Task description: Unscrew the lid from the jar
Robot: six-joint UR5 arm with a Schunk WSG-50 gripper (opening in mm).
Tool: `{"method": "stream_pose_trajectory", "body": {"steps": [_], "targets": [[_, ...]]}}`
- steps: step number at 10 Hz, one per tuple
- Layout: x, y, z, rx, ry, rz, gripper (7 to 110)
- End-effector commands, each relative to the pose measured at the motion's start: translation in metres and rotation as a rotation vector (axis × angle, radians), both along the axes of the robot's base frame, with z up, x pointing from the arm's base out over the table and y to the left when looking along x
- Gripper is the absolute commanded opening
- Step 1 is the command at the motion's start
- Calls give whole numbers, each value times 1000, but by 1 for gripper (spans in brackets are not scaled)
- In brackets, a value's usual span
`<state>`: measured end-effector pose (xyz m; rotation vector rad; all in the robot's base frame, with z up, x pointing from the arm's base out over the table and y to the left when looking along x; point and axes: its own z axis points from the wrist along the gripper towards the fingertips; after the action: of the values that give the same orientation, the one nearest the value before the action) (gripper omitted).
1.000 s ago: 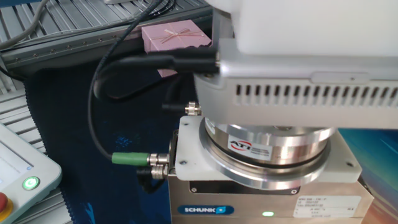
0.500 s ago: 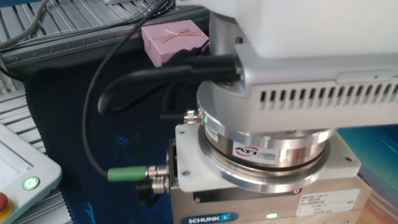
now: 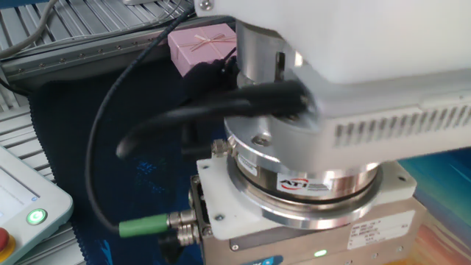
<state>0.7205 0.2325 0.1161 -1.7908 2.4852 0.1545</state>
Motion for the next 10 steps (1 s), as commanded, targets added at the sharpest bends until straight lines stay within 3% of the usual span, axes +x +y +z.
{"method": "stream_pose_trajectory", "body": {"steps": [1,4,5,10], "targets": [[-4,-1,-6,-42,-26,93,22],[-3,5,-9,-23,-48,211,22],[-5,-1,-9,-55,-42,229,22],[3,-9,0,-55,-67,228,22]]}}
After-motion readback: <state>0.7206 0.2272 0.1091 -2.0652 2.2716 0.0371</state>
